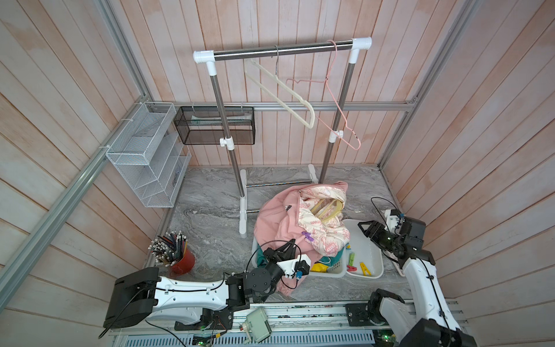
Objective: Remove the clothespins securing jackets to the hanger
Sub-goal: Place the clothespin in the storage box, then remove the clothespin from the hanger.
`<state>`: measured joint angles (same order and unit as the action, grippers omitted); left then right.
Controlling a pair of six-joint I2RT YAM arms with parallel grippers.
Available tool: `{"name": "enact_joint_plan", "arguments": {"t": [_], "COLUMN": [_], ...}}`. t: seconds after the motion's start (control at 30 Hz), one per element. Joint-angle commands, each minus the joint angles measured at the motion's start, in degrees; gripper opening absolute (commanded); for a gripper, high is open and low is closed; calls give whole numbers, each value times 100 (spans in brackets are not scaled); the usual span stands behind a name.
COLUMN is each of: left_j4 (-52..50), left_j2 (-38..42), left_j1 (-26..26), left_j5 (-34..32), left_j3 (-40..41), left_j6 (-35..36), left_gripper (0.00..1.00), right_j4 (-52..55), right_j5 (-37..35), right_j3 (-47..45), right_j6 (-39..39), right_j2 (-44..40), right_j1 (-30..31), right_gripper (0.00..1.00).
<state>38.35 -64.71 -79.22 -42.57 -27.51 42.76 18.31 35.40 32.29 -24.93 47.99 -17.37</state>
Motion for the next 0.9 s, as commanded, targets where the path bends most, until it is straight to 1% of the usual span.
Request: {"name": "enact_joint_plan", "arguments": {"t": [0.0, 0.1, 0.27, 0.4, 0.5, 0.6, 0.77, 0.87], "left_j4": [-594, -1070, -1729, -2117, -2443, -2629, -2822, -2909], "left_j2": [326, 486, 638, 684, 745, 815, 894, 923], "left_j1": [172, 226, 426, 689, 920, 1070, 1167, 1198], "left_j5": [351, 494, 725, 904, 1186, 1404, 1737, 1887], "left_j3": [-435, -645, -949, -1080, -1161, -1203, -1322, -1379], "left_j6": [-1281, -1739, -2509, -3094, -3570, -3905, -4173, -4264], "left_gripper": [0, 0, 0, 0, 0, 0, 0, 0], "right_j4": [-488, -1111, -2058, -2612, -3269, -3877, -4182, -4567], "right_j5": [-127, -236, -749, -920, -806, -675, -799, -890], "right_j3": [71, -47, -166, -180, -287, -291, 50, 195], "right_j6": [269, 159, 193, 269, 178, 103, 638, 764], "right_j2": [-409, -764, -1185, -1326, -1380, -1244, -664, -284], "right_j1": [402, 905, 1542, 1752, 1860, 2098, 2890, 3207], "right_gripper": [63, 62, 62, 61, 61, 61, 63, 65]}}
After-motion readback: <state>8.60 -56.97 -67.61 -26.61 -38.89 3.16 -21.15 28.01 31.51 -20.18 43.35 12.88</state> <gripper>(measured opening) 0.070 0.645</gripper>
